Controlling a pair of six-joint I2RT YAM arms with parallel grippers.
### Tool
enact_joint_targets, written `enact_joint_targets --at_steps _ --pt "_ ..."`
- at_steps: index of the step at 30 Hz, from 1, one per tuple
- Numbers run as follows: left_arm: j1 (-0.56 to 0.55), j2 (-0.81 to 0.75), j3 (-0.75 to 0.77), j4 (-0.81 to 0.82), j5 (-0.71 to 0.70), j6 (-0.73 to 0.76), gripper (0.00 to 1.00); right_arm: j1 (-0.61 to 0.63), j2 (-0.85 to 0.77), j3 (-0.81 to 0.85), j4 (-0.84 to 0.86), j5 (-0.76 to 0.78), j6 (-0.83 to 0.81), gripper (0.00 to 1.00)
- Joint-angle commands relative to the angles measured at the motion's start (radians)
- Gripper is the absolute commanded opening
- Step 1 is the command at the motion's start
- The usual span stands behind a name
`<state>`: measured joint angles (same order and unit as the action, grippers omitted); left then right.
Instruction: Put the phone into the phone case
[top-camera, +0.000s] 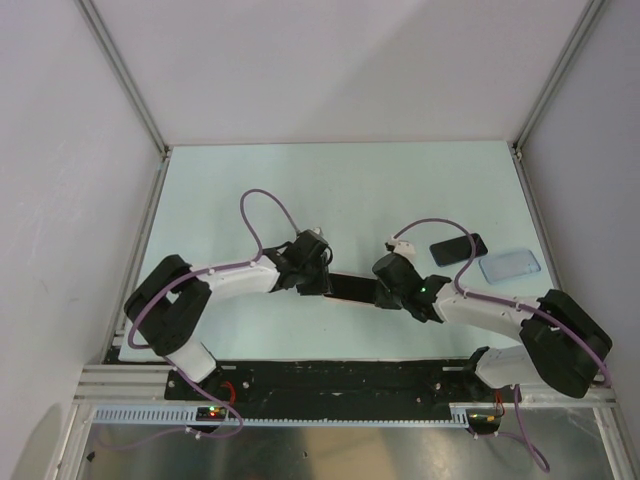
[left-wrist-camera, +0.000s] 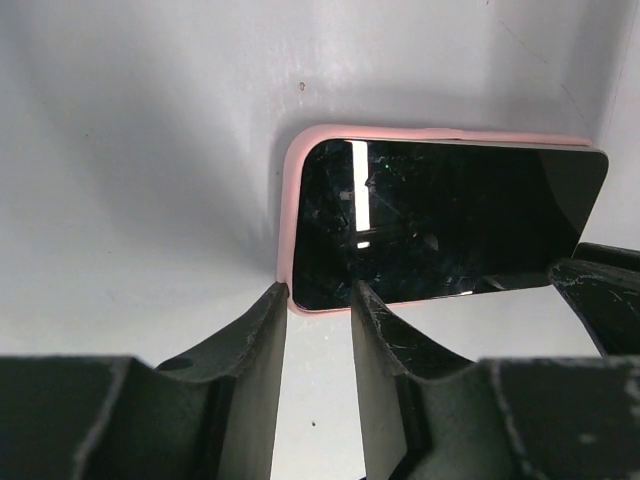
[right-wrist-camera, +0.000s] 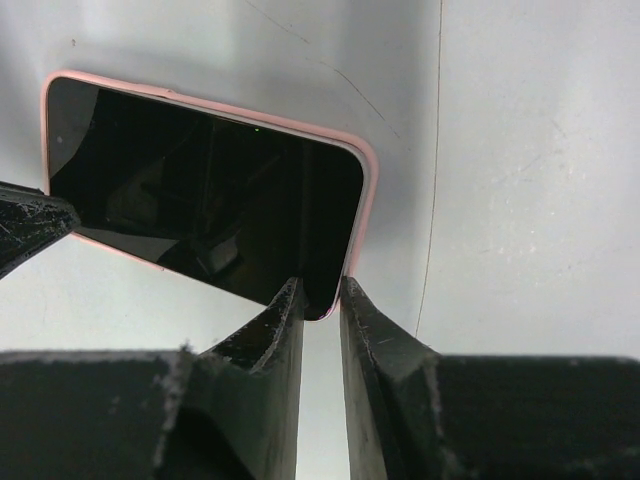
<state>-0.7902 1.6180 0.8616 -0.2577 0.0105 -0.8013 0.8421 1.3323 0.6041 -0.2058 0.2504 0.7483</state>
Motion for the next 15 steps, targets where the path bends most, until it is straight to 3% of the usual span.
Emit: enact_joint_targets --at_steps 1,15 --pt "-0.023 0.054 0.015 0.029 0.011 -0.003 0.36 0.032 0.079 -0.002 0.069 -0.036 0.005 0.22" --pt "-0.026 0.062 0.023 0.031 0.013 -0.013 0.35 0.078 0.206 0.044 0.090 -0.053 -0.002 0.14"
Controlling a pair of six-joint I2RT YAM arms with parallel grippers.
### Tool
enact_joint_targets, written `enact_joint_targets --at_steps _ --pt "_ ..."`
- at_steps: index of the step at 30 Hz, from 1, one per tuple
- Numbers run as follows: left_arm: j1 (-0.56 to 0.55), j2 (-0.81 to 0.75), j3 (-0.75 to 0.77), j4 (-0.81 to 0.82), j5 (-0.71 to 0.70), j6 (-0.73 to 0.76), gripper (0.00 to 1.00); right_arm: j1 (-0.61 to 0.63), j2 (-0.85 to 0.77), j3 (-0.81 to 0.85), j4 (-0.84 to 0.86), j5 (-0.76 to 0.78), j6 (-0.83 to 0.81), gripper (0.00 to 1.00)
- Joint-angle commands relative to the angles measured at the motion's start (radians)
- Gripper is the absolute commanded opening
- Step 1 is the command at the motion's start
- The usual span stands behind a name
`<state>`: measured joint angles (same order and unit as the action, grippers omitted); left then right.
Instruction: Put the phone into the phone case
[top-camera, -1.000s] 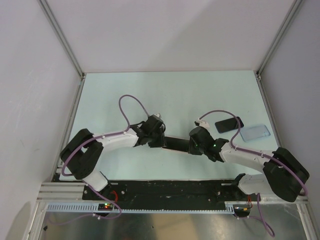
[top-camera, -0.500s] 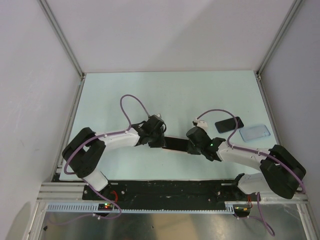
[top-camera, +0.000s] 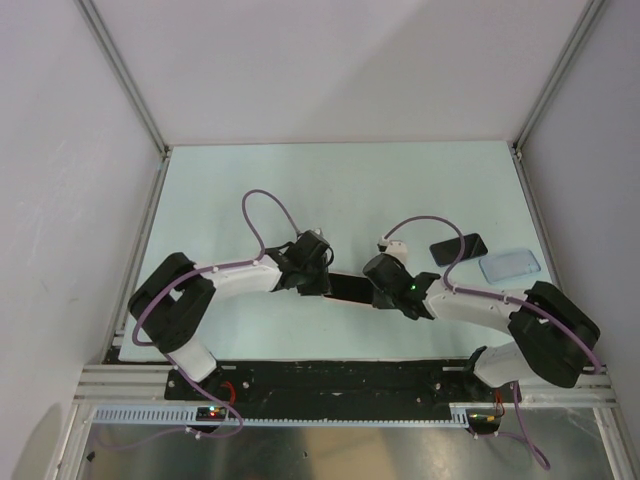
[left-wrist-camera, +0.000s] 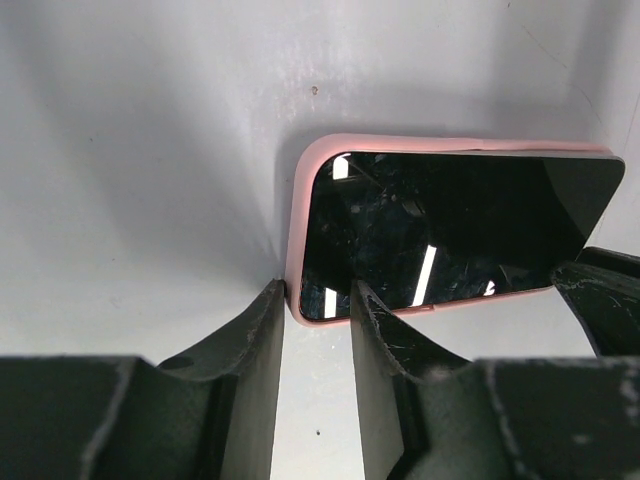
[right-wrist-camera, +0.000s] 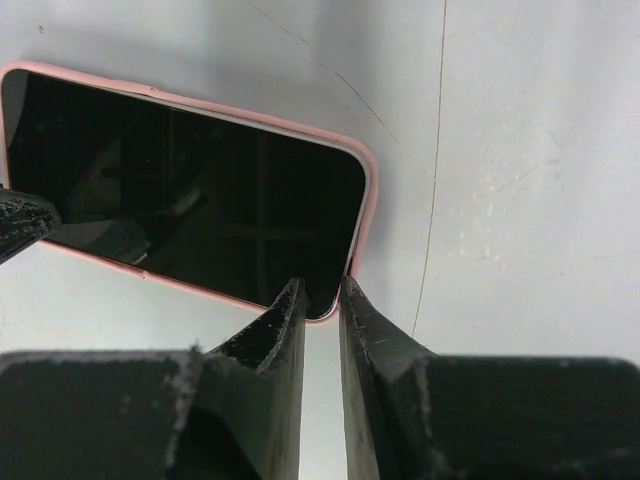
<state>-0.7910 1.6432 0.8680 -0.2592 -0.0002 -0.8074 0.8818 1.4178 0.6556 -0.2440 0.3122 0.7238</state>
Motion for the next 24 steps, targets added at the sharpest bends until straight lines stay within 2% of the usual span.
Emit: enact_joint_targets --at_steps 1,8,11,17,24 --pt "-0.025 0.036 0.017 0.033 0.025 -0.007 0.35 0.040 0.130 -0.007 0.130 -0.118 0.024 0.13" --pt "-0.025 0.038 0.024 0.031 0.024 -0.002 0.34 0.053 0.150 0.013 0.109 -0.125 0.019 0.08" --pt "-0.020 0.027 0.024 0.030 0.015 0.007 0.34 0.043 0.059 0.031 0.060 -0.092 -0.003 0.14" --pt "0.000 -0.036 0.034 0.021 0.012 0.030 0.38 -0.043 -0.126 0.078 0.006 -0.086 -0.100 0.33" --pt "-0.006 -0.141 0.041 -0.014 0.003 0.043 0.44 -0.145 -0.092 0.119 0.051 -0.118 -0.162 0.38"
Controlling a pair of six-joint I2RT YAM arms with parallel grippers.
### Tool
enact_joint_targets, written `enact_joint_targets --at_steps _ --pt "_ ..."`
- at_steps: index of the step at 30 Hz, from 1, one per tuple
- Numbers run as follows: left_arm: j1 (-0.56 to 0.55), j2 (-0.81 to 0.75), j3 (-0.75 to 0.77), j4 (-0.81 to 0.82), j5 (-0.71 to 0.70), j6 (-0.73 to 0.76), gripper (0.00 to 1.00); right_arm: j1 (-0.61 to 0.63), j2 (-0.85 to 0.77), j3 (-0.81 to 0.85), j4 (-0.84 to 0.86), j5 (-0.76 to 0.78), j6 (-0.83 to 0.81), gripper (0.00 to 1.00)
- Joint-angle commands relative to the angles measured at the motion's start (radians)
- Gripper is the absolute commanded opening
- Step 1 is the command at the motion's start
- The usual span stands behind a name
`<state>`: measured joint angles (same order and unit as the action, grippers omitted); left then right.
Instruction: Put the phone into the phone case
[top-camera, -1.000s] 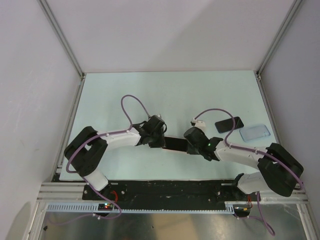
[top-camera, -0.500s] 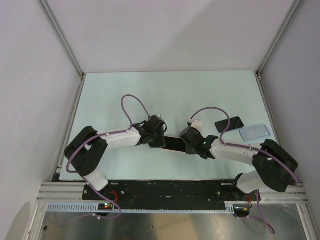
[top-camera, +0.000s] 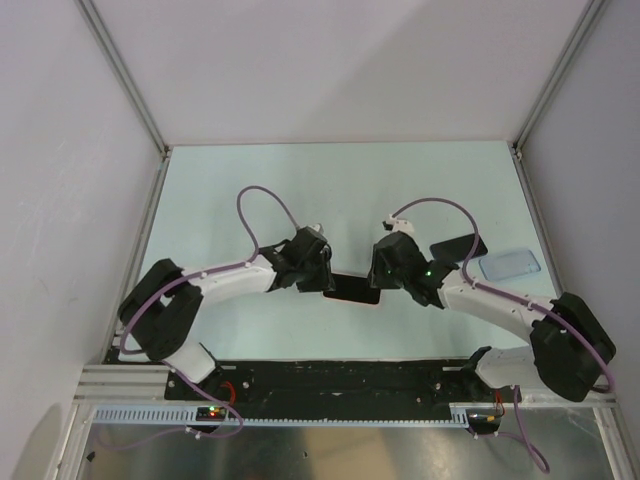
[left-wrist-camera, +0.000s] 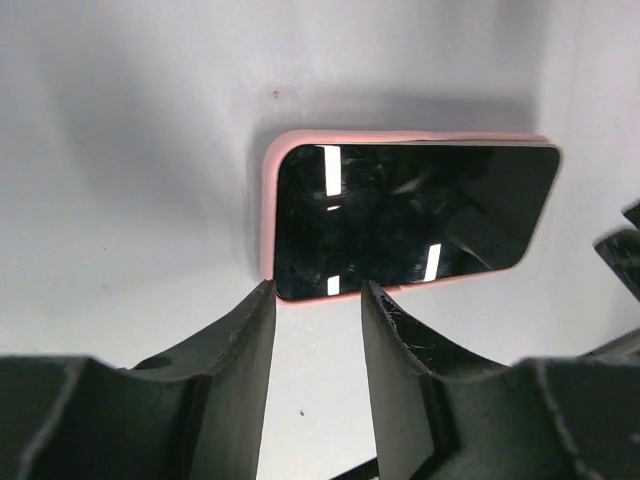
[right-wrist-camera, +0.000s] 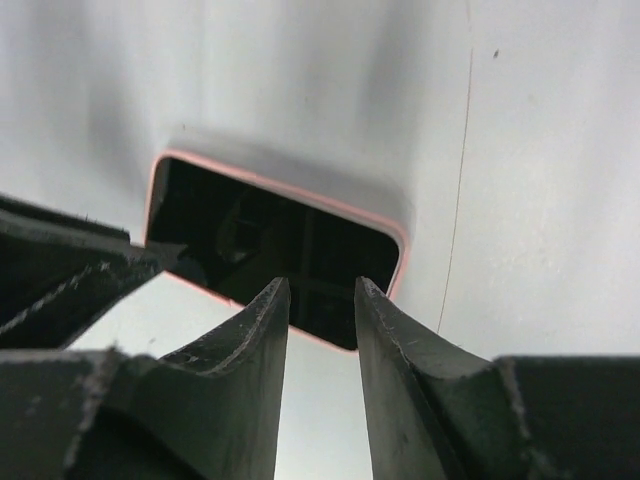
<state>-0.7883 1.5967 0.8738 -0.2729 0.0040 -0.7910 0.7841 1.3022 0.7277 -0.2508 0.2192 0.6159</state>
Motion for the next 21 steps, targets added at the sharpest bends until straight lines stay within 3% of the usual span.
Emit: enact_joint_targets --at_steps 1,6,13,21 --pt "-0.014 -0.108 0.025 -0.003 0.000 0.016 0.44 -0.068 0.039 0.054 0.070 -0.035 -0.062 0.38" --pt "-0.081 -0.150 -0.015 -0.009 -0.035 -0.038 0.40 -0.122 0.160 0.106 0.111 -0.075 -0.120 0.35" --pt "-0.175 -0.084 0.001 -0.007 -0.060 -0.121 0.22 -0.131 0.297 0.164 0.110 -0.108 -0.141 0.28" --pt "-0.174 -0.001 0.008 -0.002 -0.066 -0.129 0.15 -0.113 0.339 0.160 0.073 -0.119 -0.123 0.23"
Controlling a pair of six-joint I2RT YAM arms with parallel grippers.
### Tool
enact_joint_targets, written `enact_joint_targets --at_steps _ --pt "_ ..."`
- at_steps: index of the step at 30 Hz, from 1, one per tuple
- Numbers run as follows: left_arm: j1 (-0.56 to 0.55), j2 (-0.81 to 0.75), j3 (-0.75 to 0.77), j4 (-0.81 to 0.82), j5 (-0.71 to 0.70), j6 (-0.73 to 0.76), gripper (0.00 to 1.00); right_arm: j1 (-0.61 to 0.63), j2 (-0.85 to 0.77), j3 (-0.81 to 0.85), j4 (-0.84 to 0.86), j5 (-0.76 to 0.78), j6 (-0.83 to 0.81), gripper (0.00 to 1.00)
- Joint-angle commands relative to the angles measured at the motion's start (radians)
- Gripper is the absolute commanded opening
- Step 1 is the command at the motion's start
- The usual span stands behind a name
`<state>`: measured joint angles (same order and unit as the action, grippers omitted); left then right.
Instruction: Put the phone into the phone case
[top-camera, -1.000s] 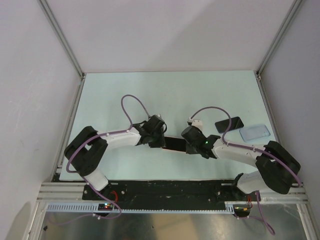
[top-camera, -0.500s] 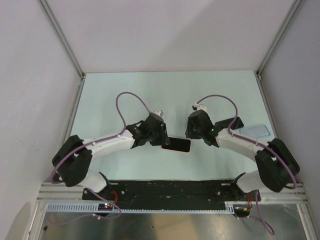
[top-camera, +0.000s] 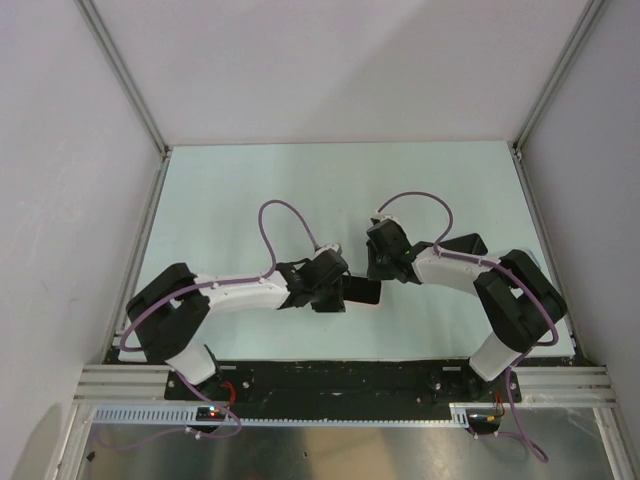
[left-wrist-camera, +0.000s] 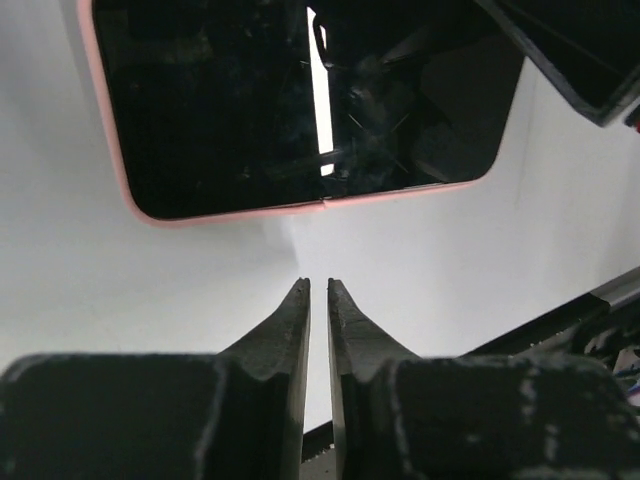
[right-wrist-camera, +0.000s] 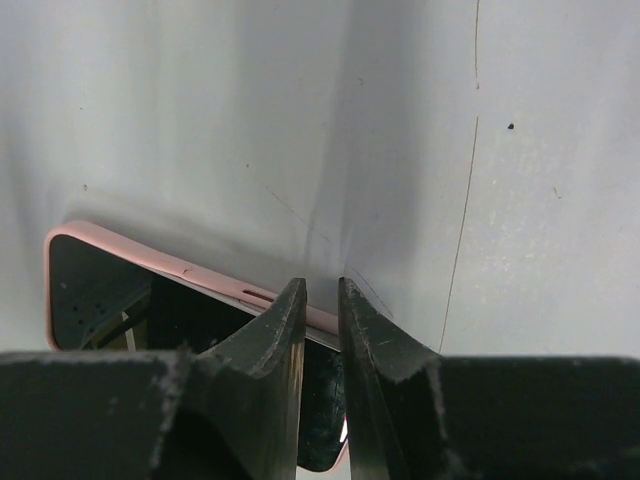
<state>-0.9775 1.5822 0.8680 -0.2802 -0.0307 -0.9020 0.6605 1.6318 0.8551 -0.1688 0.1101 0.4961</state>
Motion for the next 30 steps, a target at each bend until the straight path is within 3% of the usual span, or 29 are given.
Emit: enact_joint_targets --at_steps 1,22,30 --pt "0.024 0.020 0.009 0.005 -0.029 -0.016 0.15 0.015 0.009 0.027 -0.010 -0.014 0.000 0.23" --pt "0.240 0.042 0.022 0.004 -0.012 0.092 0.13 0.087 -0.245 -0.198 0.000 -0.077 0.128 0.21" --pt "0.232 -0.092 -0.040 -0.011 0.008 0.116 0.18 0.002 -0.432 -0.218 -0.074 -0.057 0.101 0.24"
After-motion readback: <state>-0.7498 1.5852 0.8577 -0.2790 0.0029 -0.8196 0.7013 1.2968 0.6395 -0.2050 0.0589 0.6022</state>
